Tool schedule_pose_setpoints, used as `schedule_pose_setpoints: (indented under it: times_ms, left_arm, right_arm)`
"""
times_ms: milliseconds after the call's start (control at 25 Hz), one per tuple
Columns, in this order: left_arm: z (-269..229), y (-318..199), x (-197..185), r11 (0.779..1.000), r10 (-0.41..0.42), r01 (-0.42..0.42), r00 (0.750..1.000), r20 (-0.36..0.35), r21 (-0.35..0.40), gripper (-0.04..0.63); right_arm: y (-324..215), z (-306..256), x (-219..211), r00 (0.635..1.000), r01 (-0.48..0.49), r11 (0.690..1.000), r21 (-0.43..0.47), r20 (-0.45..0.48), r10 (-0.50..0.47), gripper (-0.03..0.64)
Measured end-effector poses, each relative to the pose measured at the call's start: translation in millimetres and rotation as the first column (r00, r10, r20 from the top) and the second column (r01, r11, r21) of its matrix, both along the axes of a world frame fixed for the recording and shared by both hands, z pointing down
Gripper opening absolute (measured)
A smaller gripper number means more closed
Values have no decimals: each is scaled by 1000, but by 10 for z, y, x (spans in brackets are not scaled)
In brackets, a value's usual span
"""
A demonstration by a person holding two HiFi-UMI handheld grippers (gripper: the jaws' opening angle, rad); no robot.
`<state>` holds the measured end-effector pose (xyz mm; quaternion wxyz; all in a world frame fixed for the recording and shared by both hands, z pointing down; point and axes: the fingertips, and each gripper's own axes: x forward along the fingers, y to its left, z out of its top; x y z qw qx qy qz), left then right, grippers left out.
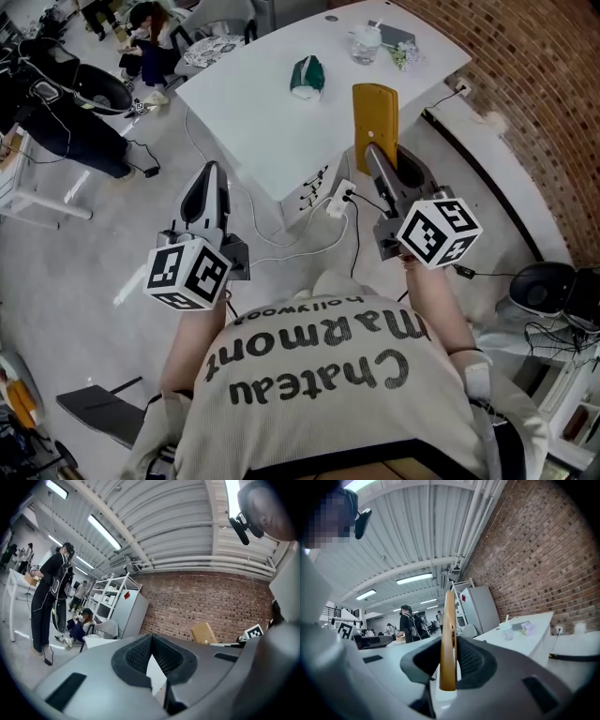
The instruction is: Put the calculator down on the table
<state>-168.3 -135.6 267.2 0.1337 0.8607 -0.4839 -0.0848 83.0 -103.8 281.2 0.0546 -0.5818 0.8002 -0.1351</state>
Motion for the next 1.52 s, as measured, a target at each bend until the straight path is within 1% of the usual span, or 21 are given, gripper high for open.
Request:
schedule_pose_setpoints:
  times_ms: [240, 320, 400, 480, 720, 960, 1240, 1520]
  left_arm:
    - [251, -81, 58, 998, -2, 3, 1000, 8, -55, 3]
    - [329, -130, 66, 997, -10, 12, 1000, 20, -71, 3]
    - [362, -220, 64, 996, -27, 29, 999, 27, -80, 3]
    - [345, -343, 48, 995, -55, 57, 998, 25, -78, 3]
    - [238, -713, 74, 990, -123, 124, 992, 21, -65, 3]
    - [306, -969, 161, 980, -176, 178, 984, 24, -92, 3]
    - [361, -1237, 213, 967, -227, 230, 973, 43, -108, 3]
    - [511, -1376, 228, 951, -267, 274, 962, 66, -145, 3]
  right_arm:
    - [-118, 483, 170, 999, -29, 993, -113, 22, 32, 89]
    - [-188, 628, 214, 998, -24, 989, -149, 54, 33, 89]
    - [-317, 721, 280, 994, -17, 984, -177, 105, 36, 89]
    - [-488, 771, 350, 992, -8, 981, -192, 126, 32, 89]
    - [-1019, 800, 506, 996, 31, 977, -210, 93, -11, 89]
    - [-1447, 1035, 628, 996, 79, 962, -261, 69, -63, 89]
    - [-1838, 1357, 722, 993, 118, 935, -334, 65, -102, 89]
    - [-2053, 1726, 777, 989, 149, 898, -413, 67, -133, 89]
